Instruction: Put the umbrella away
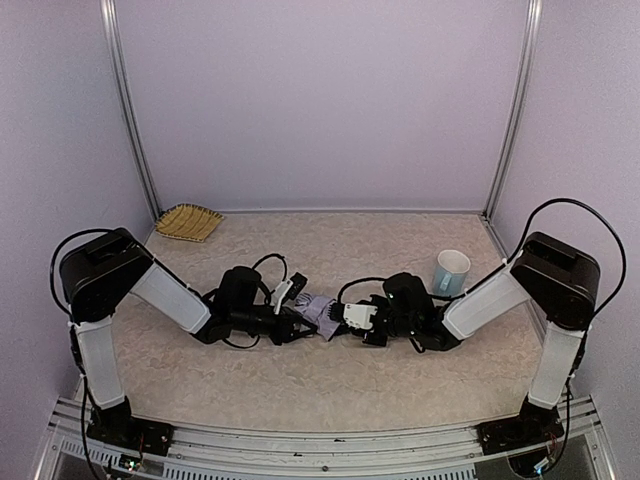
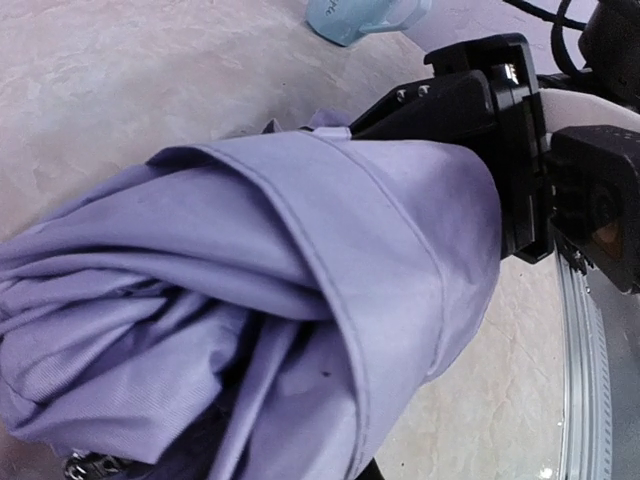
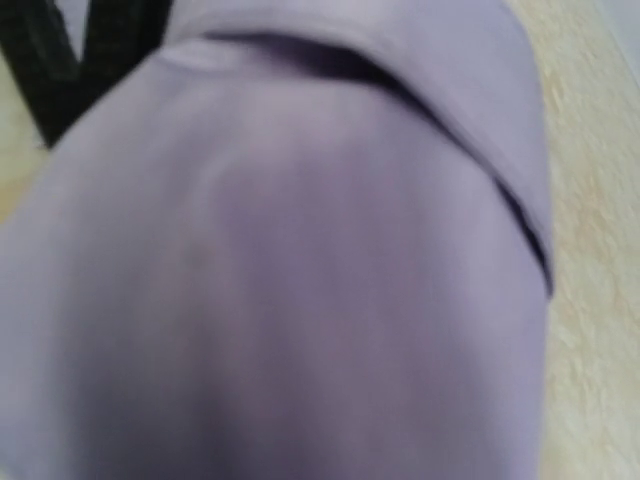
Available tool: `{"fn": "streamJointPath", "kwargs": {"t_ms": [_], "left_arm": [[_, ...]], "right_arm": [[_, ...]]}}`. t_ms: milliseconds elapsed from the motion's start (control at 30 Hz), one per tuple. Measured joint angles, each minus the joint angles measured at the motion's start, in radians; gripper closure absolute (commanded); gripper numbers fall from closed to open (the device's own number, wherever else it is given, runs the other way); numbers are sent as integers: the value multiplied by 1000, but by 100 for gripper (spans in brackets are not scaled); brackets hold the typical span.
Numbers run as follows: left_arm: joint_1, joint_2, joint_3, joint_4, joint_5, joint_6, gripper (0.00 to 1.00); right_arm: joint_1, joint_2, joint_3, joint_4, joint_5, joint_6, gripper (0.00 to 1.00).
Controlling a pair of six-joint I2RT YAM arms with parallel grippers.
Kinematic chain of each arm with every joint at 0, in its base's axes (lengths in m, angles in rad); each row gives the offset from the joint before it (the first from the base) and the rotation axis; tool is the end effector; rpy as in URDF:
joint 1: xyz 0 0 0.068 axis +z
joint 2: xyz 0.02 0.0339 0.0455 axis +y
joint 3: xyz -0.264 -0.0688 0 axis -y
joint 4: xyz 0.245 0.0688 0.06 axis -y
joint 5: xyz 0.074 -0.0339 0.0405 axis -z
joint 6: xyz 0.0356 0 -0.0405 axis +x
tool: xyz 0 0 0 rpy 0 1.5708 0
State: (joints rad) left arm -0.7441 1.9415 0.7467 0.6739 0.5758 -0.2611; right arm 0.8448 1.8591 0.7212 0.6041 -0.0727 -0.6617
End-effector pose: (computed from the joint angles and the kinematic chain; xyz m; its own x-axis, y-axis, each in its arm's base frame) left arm 0.2455 -0.2523 0.1020 -0.5901 0.2489 -0.7680 0.7900 0.3741 -0.4857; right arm 0.2282 0.2609 0.1137 0.2173 -0.6783 -0.7019 -0.8288 0.2517 -0.4998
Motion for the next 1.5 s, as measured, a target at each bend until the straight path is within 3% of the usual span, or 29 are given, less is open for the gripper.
{"fn": "streamJointPath", "kwargs": {"t_ms": [433,800,1000,1300,1500], "left_arm": [[3,-38,-6,-9,108,22,100],[-64,-150,-7,-63,98,99,100],[-68,-175,-19,-43,70,133,100],[-60,-168,48,-5,121,276,100],[-68,-120,137,22,216,452,100]], "right_arm": [[-77,3,8,-1,-48,55,100],[-165,-32,176,-176,-156,250,100],[-206,-178,182,-278,-296,344,100],[-245,-418,167,-430,-669,384,100],[-198,-537,150,-515,-678,370,100]]}}
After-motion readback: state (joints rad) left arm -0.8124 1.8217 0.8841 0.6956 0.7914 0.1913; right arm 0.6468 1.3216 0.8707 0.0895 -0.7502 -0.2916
